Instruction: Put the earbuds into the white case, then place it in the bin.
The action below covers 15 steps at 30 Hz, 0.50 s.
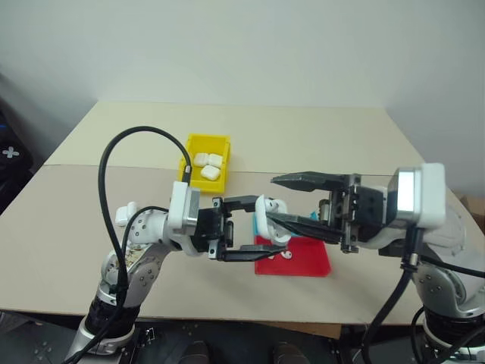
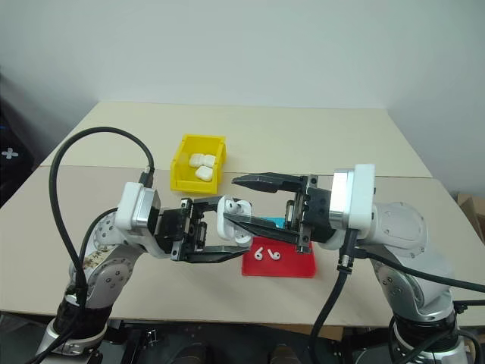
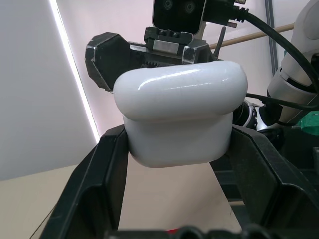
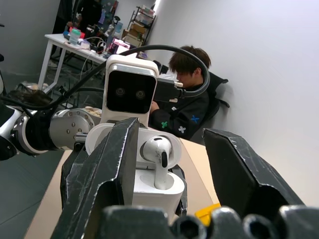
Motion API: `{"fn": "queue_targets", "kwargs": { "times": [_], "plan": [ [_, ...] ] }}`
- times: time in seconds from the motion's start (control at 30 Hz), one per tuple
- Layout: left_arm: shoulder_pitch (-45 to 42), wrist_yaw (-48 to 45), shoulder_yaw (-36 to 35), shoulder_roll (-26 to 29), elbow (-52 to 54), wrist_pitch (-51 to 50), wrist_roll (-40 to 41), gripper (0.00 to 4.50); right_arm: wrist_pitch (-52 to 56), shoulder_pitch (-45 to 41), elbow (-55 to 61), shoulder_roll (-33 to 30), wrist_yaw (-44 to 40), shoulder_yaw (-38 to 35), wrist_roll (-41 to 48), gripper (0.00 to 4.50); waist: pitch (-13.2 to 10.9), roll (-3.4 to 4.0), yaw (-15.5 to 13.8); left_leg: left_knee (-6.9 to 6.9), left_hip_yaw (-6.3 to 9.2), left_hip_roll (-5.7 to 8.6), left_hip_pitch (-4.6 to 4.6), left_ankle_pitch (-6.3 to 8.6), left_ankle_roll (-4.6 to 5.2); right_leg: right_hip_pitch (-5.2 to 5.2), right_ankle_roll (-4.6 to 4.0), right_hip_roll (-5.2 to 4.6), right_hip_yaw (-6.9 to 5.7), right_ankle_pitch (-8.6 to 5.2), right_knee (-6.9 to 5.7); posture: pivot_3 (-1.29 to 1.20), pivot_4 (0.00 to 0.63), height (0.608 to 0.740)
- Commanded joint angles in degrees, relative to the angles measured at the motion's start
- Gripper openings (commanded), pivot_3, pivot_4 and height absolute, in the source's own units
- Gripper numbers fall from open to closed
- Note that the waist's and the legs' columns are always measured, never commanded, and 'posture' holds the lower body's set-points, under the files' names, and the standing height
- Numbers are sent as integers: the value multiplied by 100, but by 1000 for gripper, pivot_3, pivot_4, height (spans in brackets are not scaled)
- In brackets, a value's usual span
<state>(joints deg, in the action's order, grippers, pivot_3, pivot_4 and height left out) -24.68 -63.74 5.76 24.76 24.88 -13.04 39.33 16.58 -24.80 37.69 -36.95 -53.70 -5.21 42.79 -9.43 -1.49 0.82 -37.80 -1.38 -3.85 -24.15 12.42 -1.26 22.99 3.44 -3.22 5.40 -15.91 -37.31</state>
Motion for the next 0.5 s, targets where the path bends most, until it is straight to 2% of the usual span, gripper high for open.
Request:
{"fn": "queue_targets", "kwargs": {
  "times": [0.03, 0.17, 0.27, 0.4, 0.5],
  "plan": [
    [-32, -31, -154, 17, 65, 150, 58, 2766, -88, 54, -44, -314, -336, -367, 158, 2599, 0, 0, -1, 0, 0, 0, 0, 0, 0, 0, 0, 0, 0, 0, 0, 0, 150, 740],
    [184, -252, -250, 241, -89, 319, -102, 2766, 172, -83, -277, -795, -446, -961, 677, 2599, 0, 0, 2, 0, 0, 0, 2, 0, 0, -5, 0, -1, -1, 0, 4, 0, 150, 740],
    [497, -554, -482, 462, -209, 512, -51, 2766, 405, -133, -423, -1202, -366, -1154, 647, 2599, 0, 0, 25, 1, -1, -2, 7, 0, 1, -7, -1, 1, 1, 0, 4, 0, 150, 740],
    [932, -912, -839, 543, -407, 824, 156, 2766, 473, -163, -668, -1662, -580, -1066, 366, 2599, 0, 0, 13, 1, -3, -2, 8, 0, 1, -6, -1, 0, 1, 0, 5, 0, 150, 740],
    [1224, -1123, -986, 572, -440, 1006, 197, 2766, 469, -359, -986, -1976, -719, -624, -242, 2599, 0, 0, 2, 0, -4, -2, 9, 0, 0, -11, -1, -3, 0, 0, 9, 0, 150, 740]
  ]
}}
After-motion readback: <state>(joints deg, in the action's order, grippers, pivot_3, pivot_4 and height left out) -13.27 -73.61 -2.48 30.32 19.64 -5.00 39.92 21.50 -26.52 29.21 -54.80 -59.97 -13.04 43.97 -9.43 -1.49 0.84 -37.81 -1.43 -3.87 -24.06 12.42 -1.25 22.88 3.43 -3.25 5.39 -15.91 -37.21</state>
